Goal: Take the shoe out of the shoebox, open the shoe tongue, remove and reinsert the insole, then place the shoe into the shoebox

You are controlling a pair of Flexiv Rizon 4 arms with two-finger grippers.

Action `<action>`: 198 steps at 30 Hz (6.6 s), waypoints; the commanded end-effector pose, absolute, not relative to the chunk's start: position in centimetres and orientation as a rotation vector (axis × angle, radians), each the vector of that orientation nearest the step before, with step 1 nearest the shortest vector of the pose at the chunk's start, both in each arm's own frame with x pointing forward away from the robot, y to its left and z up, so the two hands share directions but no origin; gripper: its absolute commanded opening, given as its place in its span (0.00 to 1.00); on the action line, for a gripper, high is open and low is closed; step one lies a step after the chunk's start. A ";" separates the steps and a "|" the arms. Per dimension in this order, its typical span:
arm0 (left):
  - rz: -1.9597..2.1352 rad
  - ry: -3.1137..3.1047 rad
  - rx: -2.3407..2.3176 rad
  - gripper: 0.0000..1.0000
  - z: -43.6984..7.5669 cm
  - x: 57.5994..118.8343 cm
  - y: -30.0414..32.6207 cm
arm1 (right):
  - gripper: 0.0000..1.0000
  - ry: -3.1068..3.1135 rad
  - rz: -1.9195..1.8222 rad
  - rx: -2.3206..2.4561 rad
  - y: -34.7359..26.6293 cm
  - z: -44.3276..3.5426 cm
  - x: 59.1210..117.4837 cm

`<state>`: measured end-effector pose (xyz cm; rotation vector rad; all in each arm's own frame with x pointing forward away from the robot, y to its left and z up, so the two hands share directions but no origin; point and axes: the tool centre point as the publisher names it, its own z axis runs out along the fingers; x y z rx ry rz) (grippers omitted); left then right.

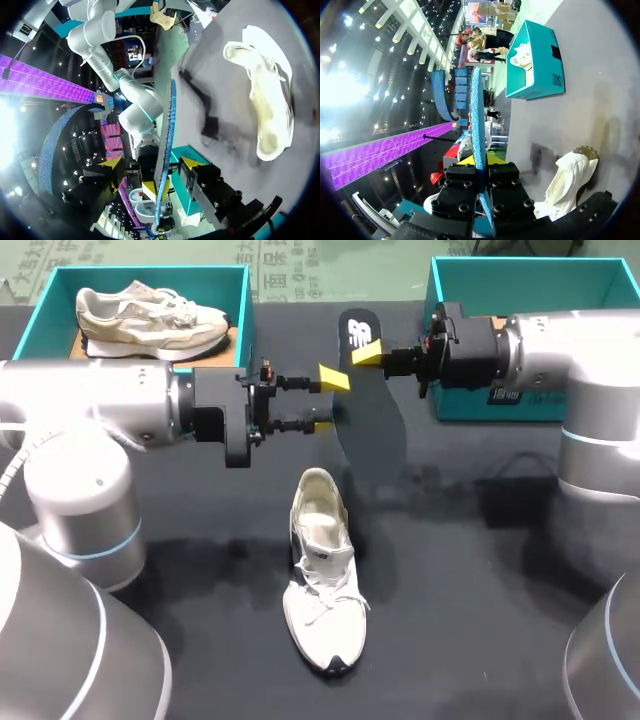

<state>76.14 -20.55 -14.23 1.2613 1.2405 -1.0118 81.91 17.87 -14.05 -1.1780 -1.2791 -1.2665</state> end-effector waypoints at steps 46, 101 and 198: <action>-0.950 1.294 1.253 0.00 -15.8 77.3 -23.4 | 1.00 -1.269 -1.277 -1.169 17.8 -13.9 81.8; -2.102 2.019 0.110 0.00 -12.2 74.8 -15.0 | 1.00 -1.309 -1.319 -1.123 14.6 -14.1 78.3; -2.577 2.364 -2.336 0.00 -19.5 76.9 -18.0 | 1.00 -1.496 -1.242 -1.260 14.2 -13.1 77.4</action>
